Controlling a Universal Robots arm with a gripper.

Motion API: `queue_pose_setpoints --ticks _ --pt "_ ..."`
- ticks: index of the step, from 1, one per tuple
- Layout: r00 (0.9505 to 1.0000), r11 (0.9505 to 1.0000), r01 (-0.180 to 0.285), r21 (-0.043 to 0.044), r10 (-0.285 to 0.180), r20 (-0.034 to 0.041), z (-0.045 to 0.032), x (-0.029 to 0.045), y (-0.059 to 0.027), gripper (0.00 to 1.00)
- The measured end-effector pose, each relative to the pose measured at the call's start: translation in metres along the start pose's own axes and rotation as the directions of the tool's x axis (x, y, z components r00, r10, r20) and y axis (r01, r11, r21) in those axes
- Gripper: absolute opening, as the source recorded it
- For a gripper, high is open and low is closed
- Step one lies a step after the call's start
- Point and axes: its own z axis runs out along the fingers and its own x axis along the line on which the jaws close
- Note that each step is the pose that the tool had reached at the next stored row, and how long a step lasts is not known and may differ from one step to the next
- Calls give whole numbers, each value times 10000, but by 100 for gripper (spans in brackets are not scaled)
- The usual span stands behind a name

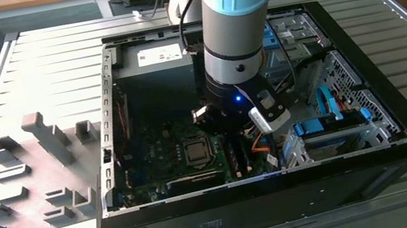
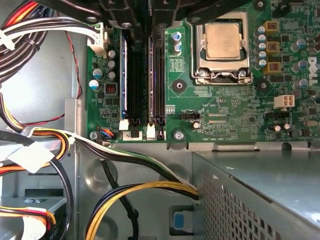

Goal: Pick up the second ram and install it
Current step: 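Insert the second ram into the second slot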

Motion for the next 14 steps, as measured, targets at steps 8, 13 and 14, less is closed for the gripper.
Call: queue_pose_setpoints --ticks 8,13,14 --pt "10000 10000 0 11 0 -4 -147 4 -8 27" --pt "10000 10000 1 9 -1 -3 -370 8 -15 27" --pt "10000 10000 1 11 -1 -4 -415 9 -17 27"
